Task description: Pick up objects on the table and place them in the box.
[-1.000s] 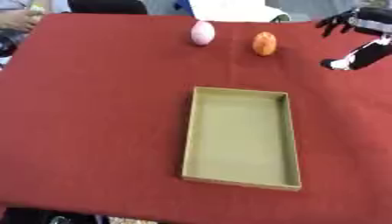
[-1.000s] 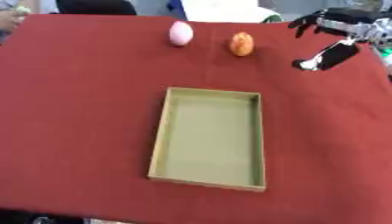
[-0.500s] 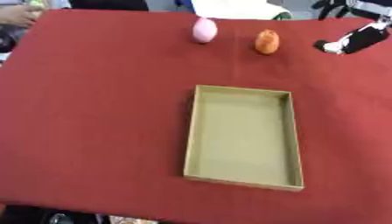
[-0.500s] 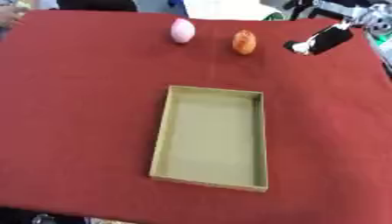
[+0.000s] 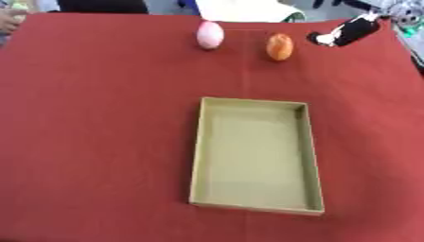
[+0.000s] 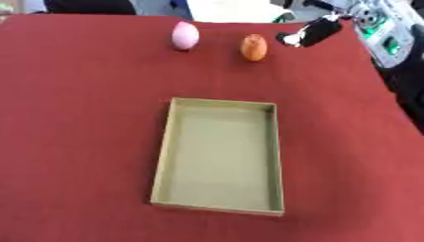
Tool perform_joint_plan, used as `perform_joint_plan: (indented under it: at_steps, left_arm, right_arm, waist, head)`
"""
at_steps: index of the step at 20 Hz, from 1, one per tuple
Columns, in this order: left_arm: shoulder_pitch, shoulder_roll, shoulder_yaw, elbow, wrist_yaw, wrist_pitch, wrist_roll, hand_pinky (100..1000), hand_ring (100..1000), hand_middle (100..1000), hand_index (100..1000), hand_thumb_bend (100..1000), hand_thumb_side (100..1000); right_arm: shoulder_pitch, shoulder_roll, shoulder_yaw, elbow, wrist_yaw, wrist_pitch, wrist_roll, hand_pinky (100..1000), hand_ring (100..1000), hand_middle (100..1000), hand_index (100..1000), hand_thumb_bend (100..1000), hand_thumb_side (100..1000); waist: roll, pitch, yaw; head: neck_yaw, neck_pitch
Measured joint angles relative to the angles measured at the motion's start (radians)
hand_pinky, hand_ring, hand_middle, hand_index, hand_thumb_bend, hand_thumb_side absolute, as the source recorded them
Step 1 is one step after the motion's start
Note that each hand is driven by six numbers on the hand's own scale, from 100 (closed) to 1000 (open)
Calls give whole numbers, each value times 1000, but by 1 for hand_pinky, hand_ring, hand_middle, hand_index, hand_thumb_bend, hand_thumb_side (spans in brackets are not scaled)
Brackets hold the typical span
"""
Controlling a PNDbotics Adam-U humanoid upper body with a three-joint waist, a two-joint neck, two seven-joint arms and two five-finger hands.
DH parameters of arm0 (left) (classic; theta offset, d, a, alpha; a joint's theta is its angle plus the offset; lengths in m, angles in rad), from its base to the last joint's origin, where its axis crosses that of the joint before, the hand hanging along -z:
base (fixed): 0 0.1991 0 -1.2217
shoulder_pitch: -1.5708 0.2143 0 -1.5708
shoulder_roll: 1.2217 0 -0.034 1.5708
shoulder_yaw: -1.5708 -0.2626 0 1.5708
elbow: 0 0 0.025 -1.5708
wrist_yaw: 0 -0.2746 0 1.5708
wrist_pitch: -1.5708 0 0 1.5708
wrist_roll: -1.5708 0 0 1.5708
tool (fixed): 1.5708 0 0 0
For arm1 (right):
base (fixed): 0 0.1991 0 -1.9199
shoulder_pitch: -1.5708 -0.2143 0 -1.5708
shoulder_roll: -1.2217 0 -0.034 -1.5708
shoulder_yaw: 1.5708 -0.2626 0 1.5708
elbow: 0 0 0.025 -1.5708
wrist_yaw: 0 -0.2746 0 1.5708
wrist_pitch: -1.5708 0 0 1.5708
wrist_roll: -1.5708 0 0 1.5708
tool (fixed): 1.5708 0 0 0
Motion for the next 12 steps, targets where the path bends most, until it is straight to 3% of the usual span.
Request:
perform_joint_plan:
  at_steps: [12]
  left_arm:
    - [-16, -1, 0, 0, -4, 0, 9, 811, 742, 647, 789, 195, 508]
  right_arm:
    - [-48, 32, -17, 38, 68, 20, -36, 823, 931, 752, 939, 397, 325]
  waist:
    - [-19, 37, 52]
  head:
    - [-54, -38]
